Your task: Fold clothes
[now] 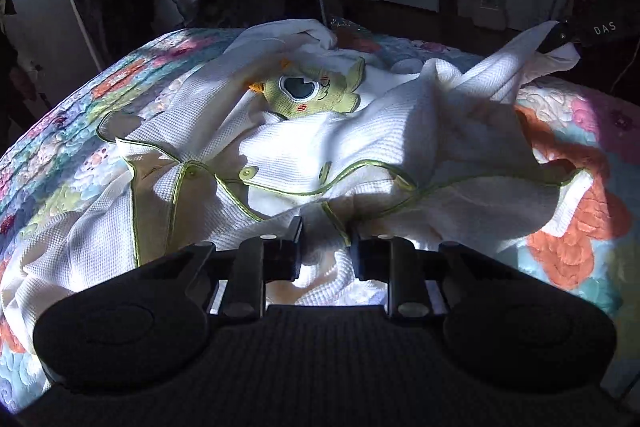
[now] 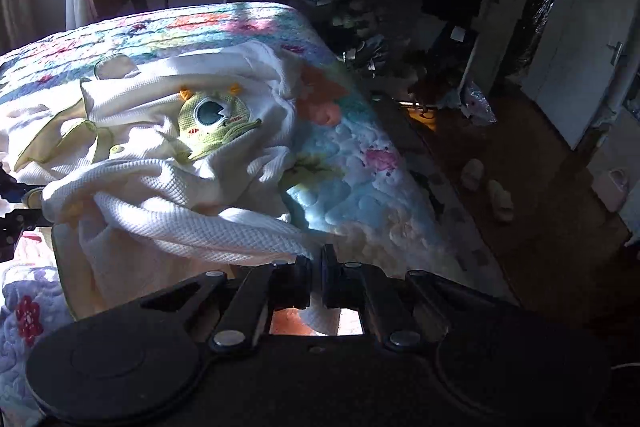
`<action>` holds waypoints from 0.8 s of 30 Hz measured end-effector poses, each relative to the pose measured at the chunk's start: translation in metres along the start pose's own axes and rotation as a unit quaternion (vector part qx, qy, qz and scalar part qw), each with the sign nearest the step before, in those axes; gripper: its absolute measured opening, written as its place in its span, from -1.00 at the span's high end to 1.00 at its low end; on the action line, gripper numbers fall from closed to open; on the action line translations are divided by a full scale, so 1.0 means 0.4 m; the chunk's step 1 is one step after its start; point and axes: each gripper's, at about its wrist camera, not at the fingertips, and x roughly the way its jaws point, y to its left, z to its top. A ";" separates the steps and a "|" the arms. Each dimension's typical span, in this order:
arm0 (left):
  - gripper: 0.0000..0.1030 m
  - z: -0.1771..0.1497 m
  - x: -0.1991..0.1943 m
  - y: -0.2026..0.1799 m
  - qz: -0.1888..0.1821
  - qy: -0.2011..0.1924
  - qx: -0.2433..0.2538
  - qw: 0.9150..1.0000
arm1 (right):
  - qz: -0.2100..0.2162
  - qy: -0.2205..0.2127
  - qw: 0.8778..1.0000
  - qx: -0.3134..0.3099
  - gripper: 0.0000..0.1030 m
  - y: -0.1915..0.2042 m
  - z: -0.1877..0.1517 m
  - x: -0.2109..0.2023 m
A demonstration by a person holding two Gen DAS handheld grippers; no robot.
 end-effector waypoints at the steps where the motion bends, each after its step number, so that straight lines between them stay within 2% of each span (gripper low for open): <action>1: 0.56 0.017 -0.001 0.007 -0.007 -0.003 -0.010 1.000 | -0.024 -0.032 0.999 0.003 0.92 -0.008 0.023 -0.014; 3: 0.55 0.045 -0.007 0.021 -0.023 -0.024 -0.028 0.999 | -0.060 -0.086 0.994 0.020 0.92 -0.025 0.060 -0.035; 6: 0.30 0.062 -0.016 0.038 -0.019 -0.045 -0.052 0.997 | -0.120 -0.123 0.985 0.029 0.92 -0.045 0.094 -0.010; 7: 0.12 0.060 -0.014 0.043 -0.019 -0.044 -0.061 0.997 | -0.131 -0.123 0.983 0.030 0.92 -0.052 0.095 0.011; 9: 0.00 0.041 -0.006 0.047 -0.020 -0.028 -0.074 0.997 | -0.139 -0.110 0.983 0.046 0.89 -0.077 0.082 0.072; 11: -0.13 0.013 0.001 0.045 -0.020 -0.010 -0.081 0.996 | -0.139 -0.053 0.986 0.074 0.77 -0.096 0.050 0.140; 12: -0.13 -0.006 0.005 0.043 -0.018 0.000 -0.087 0.996 | -0.133 -0.020 0.987 0.086 0.64 -0.101 0.033 0.168; 13: -0.15 -0.021 0.005 0.042 -0.016 0.005 -0.092 0.996 | -0.121 0.002 0.988 0.091 0.63 -0.100 0.021 0.178; 14: -0.19 -0.040 0.001 0.043 -0.013 0.011 -0.101 0.995 | -0.110 0.011 0.990 0.092 0.62 -0.098 0.014 0.173; 15: -0.21 -0.060 -0.004 0.044 -0.010 0.017 -0.111 0.994 | -0.101 0.013 0.990 0.093 0.50 -0.095 0.008 0.162; 16: -0.24 -0.079 -0.009 0.046 -0.006 0.023 -0.120 0.992 | -0.093 0.000 0.991 0.092 0.39 -0.089 0.007 0.139; 17: -0.28 -0.095 -0.013 0.048 -0.007 0.027 -0.126 0.992 | -0.083 -0.015 0.992 0.093 0.14 -0.083 0.005 0.115; 18: -0.29 -0.110 -0.018 0.051 -0.009 0.031 -0.131 0.991 | -0.064 -0.033 0.993 0.097 -0.03 -0.076 0.002 0.089; 21: -0.32 -0.147 -0.015 0.061 -0.003 0.050 -0.131 0.990 | 0.007 -0.068 0.993 0.094 -0.07 -0.037 -0.006 0.029; 24: -0.32 -0.156 -0.009 0.080 0.003 0.058 -0.148 0.987 | 0.062 -0.082 0.994 0.041 -0.16 0.031 -0.006 0.008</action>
